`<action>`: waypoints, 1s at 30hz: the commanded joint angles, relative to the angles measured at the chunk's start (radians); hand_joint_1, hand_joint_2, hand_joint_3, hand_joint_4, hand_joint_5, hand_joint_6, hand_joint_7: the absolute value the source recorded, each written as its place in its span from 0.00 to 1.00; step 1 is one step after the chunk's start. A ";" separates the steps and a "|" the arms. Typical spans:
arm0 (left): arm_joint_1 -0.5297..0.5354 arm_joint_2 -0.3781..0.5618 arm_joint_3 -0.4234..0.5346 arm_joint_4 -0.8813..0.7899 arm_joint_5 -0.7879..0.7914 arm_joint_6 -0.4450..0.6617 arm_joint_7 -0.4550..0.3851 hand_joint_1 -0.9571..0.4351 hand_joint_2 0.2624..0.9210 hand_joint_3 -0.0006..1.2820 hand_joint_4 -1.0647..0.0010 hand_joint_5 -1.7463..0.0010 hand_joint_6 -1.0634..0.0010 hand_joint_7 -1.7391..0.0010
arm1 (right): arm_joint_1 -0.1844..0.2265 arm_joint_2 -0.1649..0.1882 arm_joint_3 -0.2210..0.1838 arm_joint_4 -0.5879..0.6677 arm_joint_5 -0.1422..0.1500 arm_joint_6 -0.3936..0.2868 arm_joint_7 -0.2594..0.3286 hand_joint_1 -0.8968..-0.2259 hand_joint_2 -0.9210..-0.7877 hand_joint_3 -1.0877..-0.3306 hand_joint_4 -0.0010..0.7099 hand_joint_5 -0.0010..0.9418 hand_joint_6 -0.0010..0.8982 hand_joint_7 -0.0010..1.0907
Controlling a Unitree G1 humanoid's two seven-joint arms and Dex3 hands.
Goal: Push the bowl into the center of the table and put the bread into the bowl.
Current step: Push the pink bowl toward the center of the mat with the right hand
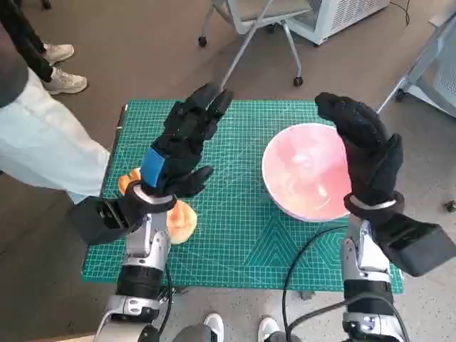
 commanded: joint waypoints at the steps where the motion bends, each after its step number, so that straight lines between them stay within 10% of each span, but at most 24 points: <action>1: 0.004 -0.006 0.003 -0.009 -0.008 0.004 0.007 0.31 1.00 0.36 1.00 0.88 1.00 0.77 | 0.018 -0.004 0.001 0.009 -0.009 0.013 0.006 0.33 0.00 0.49 0.25 0.00 0.03 0.49; 30: 0.004 -0.007 0.031 -0.007 -0.013 -0.021 0.030 0.33 1.00 0.36 1.00 0.88 1.00 0.78 | 0.006 -0.028 0.014 0.055 -0.010 0.005 0.037 0.34 0.00 0.48 0.24 0.00 0.02 0.49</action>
